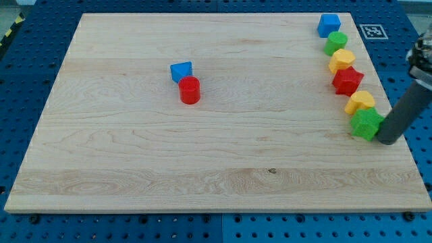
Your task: Separate the yellow heart from the green star
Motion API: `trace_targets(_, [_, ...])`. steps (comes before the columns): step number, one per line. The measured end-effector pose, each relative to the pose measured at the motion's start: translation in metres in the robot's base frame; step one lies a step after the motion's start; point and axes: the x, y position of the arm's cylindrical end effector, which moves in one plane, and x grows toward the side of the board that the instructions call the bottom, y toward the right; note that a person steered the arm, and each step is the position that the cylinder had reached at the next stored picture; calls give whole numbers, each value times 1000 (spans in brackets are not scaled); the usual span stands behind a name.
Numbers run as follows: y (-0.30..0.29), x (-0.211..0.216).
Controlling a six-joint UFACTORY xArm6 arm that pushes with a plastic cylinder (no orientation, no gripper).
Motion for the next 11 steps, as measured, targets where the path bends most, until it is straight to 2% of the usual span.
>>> trace_targets(2, [-21,-2])
trace_targets(4, [28,-6])
trace_targets(6, [30,-52])
trace_targets(7, [17,-53])
trace_targets(10, [-68,-61])
trace_targets(11, [-70,-70])
